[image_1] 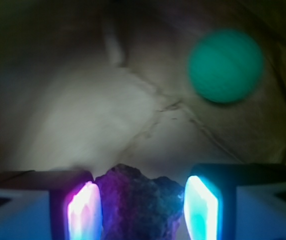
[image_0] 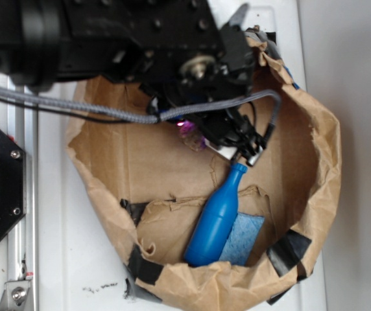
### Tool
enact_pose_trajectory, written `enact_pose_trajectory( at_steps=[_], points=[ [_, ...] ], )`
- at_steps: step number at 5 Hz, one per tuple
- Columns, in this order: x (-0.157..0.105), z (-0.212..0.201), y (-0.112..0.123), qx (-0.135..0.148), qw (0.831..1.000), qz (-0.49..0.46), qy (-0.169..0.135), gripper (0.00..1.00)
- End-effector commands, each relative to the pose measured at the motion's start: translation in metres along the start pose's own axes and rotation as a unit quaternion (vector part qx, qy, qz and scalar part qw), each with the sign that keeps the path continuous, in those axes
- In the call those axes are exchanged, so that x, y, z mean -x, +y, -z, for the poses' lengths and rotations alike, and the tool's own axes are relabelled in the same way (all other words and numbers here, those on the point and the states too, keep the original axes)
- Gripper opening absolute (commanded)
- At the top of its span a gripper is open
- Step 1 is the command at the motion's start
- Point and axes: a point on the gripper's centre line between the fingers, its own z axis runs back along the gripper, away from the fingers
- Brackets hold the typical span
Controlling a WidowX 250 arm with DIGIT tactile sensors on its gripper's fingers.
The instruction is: Grab the rock.
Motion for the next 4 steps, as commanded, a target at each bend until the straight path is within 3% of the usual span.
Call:
enact_pose_trajectory(
  at_steps=[1, 2, 3, 4],
  points=[
    [0.014, -0.069, -0.014, 0.059, 0.968, 0.241, 0.043, 0.00],
    [0.013, -0.083, -0.021, 0.068, 0.943, 0.319, 0.058, 0.00],
    [0.012, -0.089, -0.022, 0.049, 0.951, 0.305, 0.005, 0.00],
    [0.014, -0.083, -0.021, 0.034, 0.956, 0.292, -0.022, 0.00]
  ],
)
